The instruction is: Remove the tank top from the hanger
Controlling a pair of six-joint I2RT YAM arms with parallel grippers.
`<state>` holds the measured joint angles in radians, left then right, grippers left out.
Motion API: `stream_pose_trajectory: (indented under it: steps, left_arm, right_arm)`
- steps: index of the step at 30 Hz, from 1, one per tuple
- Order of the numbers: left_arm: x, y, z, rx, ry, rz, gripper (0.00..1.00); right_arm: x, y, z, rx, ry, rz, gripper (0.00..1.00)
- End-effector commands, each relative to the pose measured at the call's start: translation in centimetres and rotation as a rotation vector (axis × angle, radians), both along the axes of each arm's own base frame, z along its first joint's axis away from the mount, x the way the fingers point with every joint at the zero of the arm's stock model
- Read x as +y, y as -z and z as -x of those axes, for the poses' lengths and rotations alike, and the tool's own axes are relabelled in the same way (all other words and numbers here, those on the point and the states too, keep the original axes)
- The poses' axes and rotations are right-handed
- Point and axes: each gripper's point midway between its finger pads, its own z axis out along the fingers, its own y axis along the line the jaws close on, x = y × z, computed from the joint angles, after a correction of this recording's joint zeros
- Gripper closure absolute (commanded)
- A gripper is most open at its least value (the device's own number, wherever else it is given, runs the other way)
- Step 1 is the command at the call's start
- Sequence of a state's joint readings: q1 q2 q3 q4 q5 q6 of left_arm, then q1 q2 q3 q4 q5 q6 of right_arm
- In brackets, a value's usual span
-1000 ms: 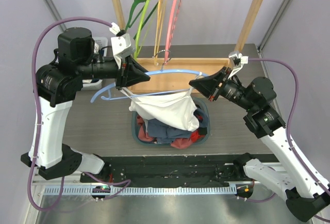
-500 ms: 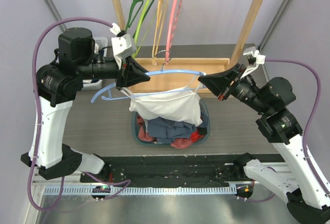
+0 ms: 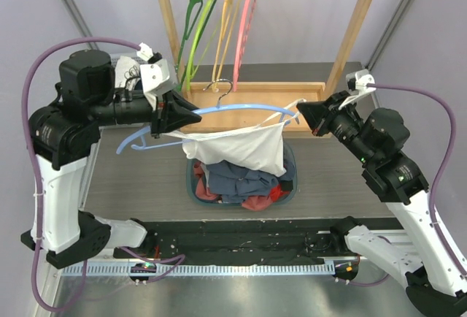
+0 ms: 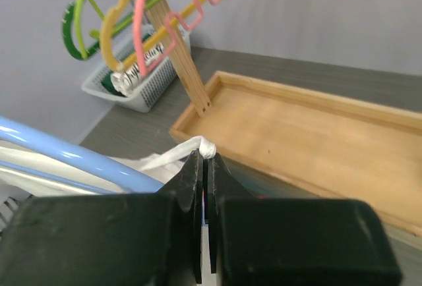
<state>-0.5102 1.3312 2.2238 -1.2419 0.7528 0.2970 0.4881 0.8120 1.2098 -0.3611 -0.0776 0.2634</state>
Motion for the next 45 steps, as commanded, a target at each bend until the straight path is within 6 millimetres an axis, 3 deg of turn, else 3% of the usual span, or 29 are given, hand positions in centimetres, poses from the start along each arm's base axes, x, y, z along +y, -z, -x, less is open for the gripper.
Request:
stream_pose_trajectory:
  steps: [1, 6, 8, 10, 11, 14, 16, 17, 19, 20, 24, 25, 27, 28, 37, 41, 45]
  left_arm:
    - [0.9, -2.5, 1.4, -0.100, 0.007, 0.047, 0.90]
    - [0.9, -2.4, 1.2, -0.106, 0.003, 0.039, 0.90]
    - [0.8, -2.4, 1.1, -0.105, 0.006, 0.042, 0.90]
    - [0.5, -2.6, 1.0, -0.107, 0.015, 0.048, 0.90]
    - [0.2, -2.6, 0.6, -0.103, 0.020, 0.048, 0.91]
    - [-0.4, -2.5, -0.2, -0.098, 0.032, 0.053, 0.91]
    - [-1.2, -2.7, -0.8, -0.088, 0.056, 0.062, 0.92]
    - [-1.5, -3.0, -1.1, -0.086, 0.062, 0.071, 0.92]
    - [-2.3, -3.6, -1.4, -0.079, 0.092, 0.093, 0.92]
    - [-2.5, -3.6, -1.6, -0.073, 0.105, 0.098, 0.93]
    - [-3.7, -3.6, -1.3, -0.031, 0.195, 0.122, 0.92]
    - [-4.0, -3.2, -1.2, -0.015, 0.222, 0.116, 0.92]
    - [-4.3, -2.8, -0.2, 0.015, 0.301, 0.121, 0.92]
    - [-4.5, -2.4, -0.1, 0.033, 0.317, 0.119, 0.92]
    - [-4.1, -1.1, 1.5, 0.068, 0.390, 0.099, 0.92]
    - [-4.1, -1.0, 1.8, 0.079, 0.400, 0.101, 0.92]
    - [-4.0, -1.0, 1.9, 0.084, 0.400, 0.100, 0.92]
  right_arm:
    - [-2.0, 3.4, -0.1, 0.054, 0.099, 0.062, 0.99]
    - [-2.5, 4.7, 1.3, 0.068, 0.087, 0.073, 0.99]
    - [-1.8, 5.3, 2.4, 0.073, 0.019, 0.080, 0.99]
    - [-1.5, 5.5, 3.1, 0.063, -0.021, 0.097, 0.88]
    - [-1.1, 5.6, 3.6, 0.061, -0.056, 0.109, 0.68]
    - [-1.3, 4.6, 4.6, 0.018, -0.087, 0.158, 0.38]
    - [-1.5, 3.1, 5.2, -0.022, -0.102, 0.180, 0.29]
    - [-1.7, 3.4, 5.4, -0.018, -0.112, 0.225, 0.25]
    - [-2.2, 1.9, 5.9, -0.050, -0.108, 0.250, 0.22]
    - [-2.5, 2.0, 6.1, -0.054, -0.112, 0.298, 0.20]
    - [-2.9, -1.5, 7.3, -0.184, -0.140, 0.351, 0.16]
    - [-2.7, -3.5, 8.3, -0.243, -0.171, 0.345, 0.16]
    - [-1.8, -4.3, 8.0, -0.260, -0.221, 0.380, 0.16]
    - [-1.3, -5.9, 9.1, -0.304, -0.274, 0.373, 0.16]
    - [2.6, -3.8, 10.9, -0.228, -0.575, 0.382, 0.18]
    - [3.9, -2.2, 10.4, -0.178, -0.652, 0.382, 0.23]
    - [4.8, -1.9, 10.4, -0.170, -0.706, 0.370, 0.29]
